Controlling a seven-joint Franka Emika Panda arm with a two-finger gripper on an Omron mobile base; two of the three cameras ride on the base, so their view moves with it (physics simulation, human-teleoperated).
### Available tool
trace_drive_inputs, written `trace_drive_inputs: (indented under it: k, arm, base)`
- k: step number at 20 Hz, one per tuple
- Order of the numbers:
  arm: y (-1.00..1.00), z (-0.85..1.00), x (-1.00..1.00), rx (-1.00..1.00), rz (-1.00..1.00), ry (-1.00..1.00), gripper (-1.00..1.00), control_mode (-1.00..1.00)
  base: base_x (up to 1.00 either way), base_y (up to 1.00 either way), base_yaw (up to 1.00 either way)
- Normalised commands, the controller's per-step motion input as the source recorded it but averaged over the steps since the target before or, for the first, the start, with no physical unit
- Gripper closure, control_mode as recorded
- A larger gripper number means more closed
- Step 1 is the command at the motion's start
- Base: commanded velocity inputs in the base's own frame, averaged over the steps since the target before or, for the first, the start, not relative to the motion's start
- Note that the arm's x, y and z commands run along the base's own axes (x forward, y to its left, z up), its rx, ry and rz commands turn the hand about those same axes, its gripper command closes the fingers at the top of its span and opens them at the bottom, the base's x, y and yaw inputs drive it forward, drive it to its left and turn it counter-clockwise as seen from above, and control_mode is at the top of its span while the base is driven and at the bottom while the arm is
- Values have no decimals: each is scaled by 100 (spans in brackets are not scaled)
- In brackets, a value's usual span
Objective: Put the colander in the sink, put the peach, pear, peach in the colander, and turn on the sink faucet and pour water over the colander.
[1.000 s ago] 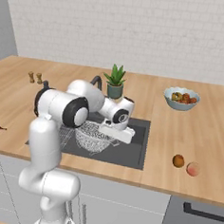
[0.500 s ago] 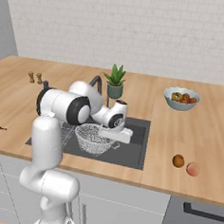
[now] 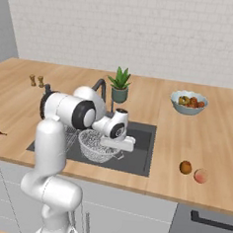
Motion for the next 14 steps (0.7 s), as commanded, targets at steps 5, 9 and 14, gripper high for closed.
trace_drive_inputs:
  k: [5,9,14]
  arm:
    - [9,-19,0,-3,0,0,100,-100]
    - [-4,-17,1,-8,0,0,100,-100]
    - [-19,-6,0,-8,0,-1,100,-100]
  base:
    - [0,0,0]
    - [0,0,0]
    - [0,0,0]
